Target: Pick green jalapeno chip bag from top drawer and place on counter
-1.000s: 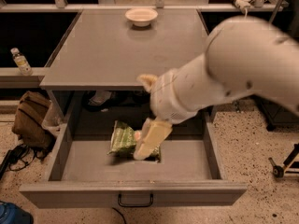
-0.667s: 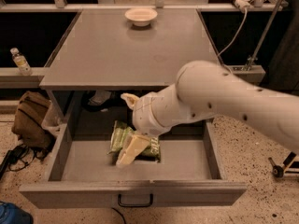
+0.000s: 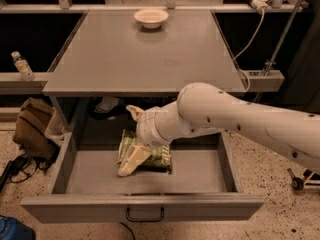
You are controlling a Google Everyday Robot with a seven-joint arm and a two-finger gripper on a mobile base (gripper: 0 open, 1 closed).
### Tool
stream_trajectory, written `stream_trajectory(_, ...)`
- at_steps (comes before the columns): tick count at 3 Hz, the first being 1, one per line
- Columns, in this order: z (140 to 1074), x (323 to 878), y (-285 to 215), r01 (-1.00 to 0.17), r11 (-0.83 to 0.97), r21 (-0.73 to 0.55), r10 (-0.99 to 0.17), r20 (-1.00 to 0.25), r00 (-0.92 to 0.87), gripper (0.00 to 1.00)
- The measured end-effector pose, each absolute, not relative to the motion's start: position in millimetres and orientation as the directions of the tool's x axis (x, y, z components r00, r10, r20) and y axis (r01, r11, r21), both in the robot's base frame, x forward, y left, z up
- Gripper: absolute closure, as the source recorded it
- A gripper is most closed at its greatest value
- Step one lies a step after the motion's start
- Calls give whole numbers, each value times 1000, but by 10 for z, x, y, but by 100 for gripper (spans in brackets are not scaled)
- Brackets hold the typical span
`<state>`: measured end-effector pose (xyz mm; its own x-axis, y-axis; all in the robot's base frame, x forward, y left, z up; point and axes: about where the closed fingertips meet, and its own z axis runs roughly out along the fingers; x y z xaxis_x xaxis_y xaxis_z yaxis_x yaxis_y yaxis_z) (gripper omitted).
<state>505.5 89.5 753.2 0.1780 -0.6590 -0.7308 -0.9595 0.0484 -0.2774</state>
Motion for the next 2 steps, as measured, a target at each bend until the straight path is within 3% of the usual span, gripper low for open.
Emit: stream_trajectory(2, 6906, 5479, 650, -963, 107, -246, -648, -752, 120, 0)
